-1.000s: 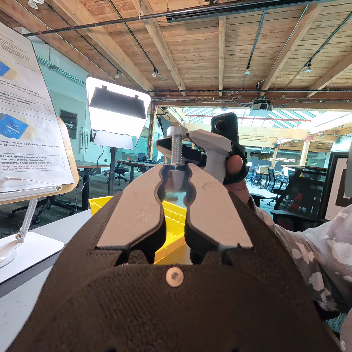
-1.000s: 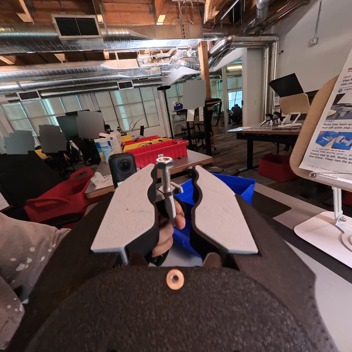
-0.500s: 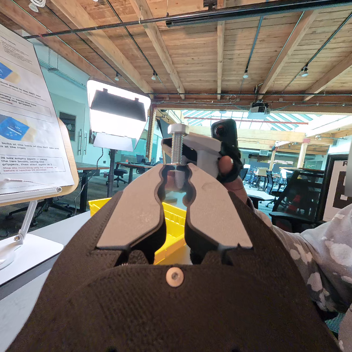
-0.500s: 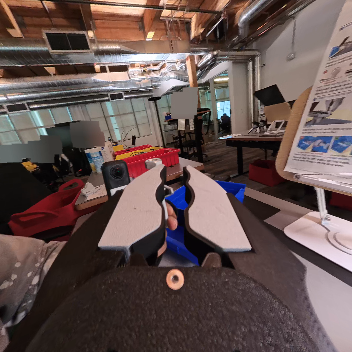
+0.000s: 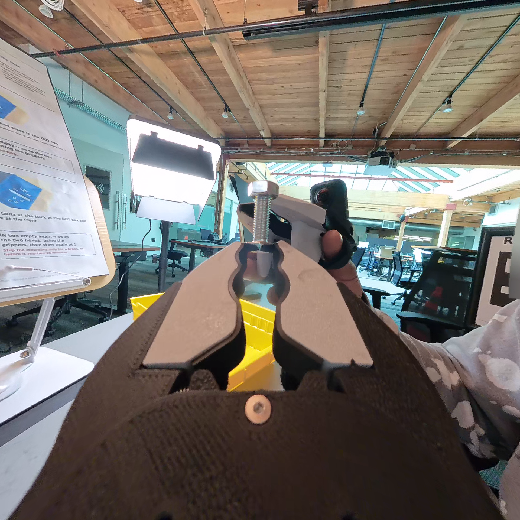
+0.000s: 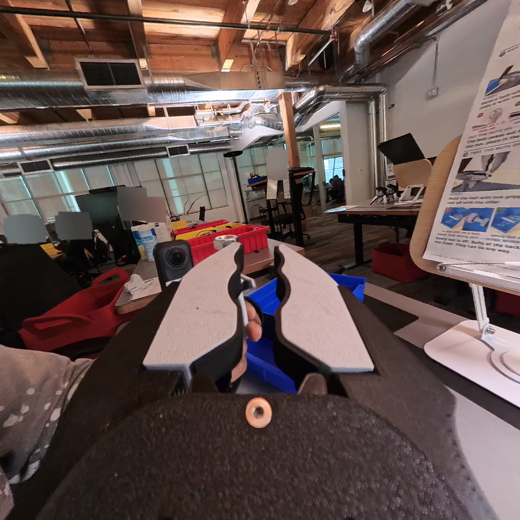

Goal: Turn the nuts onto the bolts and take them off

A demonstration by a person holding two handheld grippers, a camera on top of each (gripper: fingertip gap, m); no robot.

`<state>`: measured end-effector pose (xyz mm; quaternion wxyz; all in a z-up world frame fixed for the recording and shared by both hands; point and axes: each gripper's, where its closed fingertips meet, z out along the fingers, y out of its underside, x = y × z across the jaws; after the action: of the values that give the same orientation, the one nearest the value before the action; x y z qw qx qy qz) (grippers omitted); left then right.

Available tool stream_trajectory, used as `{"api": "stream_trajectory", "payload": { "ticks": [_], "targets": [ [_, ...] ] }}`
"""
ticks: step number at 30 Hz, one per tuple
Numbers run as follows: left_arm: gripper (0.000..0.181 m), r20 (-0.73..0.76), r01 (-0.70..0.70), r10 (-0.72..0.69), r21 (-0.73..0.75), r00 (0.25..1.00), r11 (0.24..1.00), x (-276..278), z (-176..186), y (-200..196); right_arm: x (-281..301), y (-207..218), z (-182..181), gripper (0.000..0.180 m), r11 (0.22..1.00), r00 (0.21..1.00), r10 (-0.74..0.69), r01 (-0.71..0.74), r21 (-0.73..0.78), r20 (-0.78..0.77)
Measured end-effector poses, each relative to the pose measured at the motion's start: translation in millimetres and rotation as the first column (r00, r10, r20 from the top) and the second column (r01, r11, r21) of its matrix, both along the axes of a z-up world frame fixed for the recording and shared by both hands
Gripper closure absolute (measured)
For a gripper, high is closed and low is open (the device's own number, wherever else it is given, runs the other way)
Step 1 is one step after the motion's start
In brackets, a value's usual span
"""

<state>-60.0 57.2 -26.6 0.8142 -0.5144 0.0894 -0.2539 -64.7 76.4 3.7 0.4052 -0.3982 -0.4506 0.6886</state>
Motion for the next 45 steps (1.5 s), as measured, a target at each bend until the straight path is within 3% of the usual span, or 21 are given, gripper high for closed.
{"api": "stream_trajectory", "payload": {
  "ticks": [7,17,24,32,45],
  "targets": [
    [0.162,-0.012,0.008,-0.008,-0.013,1.000,1.000,5,-4,3,2,-19,2,0.149,0.997,0.998,0.064,-0.064,0.033,-0.010],
    [0.163,-0.009,0.013,-0.013,-0.002,1.000,1.000,5,-1,1,4,-14,3,0.156,0.997,0.998,0.057,-0.056,0.045,-0.021],
    [0.162,-0.026,0.015,-0.016,-0.014,1.000,1.000,9,-5,3,4,-23,2,0.151,0.995,0.996,0.081,-0.079,0.067,-0.022],
    [0.163,-0.008,0.013,-0.013,0.001,1.000,1.000,5,-1,1,3,-13,2,0.160,0.997,0.999,0.035,-0.034,0.070,-0.018],
    [0.163,-0.012,0.009,-0.009,-0.004,1.000,1.000,6,-3,2,2,-19,2,0.155,0.996,0.998,0.053,-0.052,0.078,-0.014]
  ]
}}
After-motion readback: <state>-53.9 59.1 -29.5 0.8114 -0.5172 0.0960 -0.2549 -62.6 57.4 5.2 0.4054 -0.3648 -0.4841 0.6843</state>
